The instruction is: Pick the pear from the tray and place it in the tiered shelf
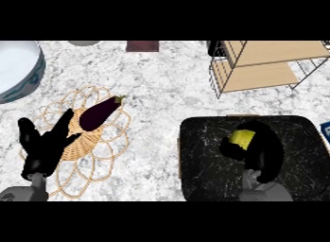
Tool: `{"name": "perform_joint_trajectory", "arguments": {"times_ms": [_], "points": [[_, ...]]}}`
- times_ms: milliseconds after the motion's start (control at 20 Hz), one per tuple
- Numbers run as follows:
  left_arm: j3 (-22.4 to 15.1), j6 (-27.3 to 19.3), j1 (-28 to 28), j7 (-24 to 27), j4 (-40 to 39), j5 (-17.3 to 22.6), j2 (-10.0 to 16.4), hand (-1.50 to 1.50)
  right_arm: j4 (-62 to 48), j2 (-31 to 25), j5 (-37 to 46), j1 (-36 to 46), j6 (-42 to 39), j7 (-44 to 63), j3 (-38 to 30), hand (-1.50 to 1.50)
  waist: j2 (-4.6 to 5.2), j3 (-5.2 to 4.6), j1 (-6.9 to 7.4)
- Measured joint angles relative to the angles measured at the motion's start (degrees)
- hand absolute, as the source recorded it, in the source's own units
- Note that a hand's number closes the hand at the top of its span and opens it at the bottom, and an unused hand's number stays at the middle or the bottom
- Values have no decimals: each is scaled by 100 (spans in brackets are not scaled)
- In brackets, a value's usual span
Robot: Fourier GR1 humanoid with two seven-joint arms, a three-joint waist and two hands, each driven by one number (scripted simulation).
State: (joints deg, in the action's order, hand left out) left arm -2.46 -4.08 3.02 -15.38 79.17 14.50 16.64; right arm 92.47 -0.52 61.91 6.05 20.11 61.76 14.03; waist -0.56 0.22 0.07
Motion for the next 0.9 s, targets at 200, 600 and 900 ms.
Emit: {"name": "perform_joint_trajectory", "arguments": {"times_ms": [200,600,900], "points": [[43,-40,0,124,-65,-115,-91,0,161,18,471,47,133,14,336,150,2,28,-3],[-35,1,102,81,0,-160,-151,0,530,-393,-1015,306,-1372,-1775,1639,150,50,27,175],[61,-24,-80,100,68,-138,-131,0,2207,-1270,-2225,634,-2777,-2481,1341,150,3,24,1]]}}
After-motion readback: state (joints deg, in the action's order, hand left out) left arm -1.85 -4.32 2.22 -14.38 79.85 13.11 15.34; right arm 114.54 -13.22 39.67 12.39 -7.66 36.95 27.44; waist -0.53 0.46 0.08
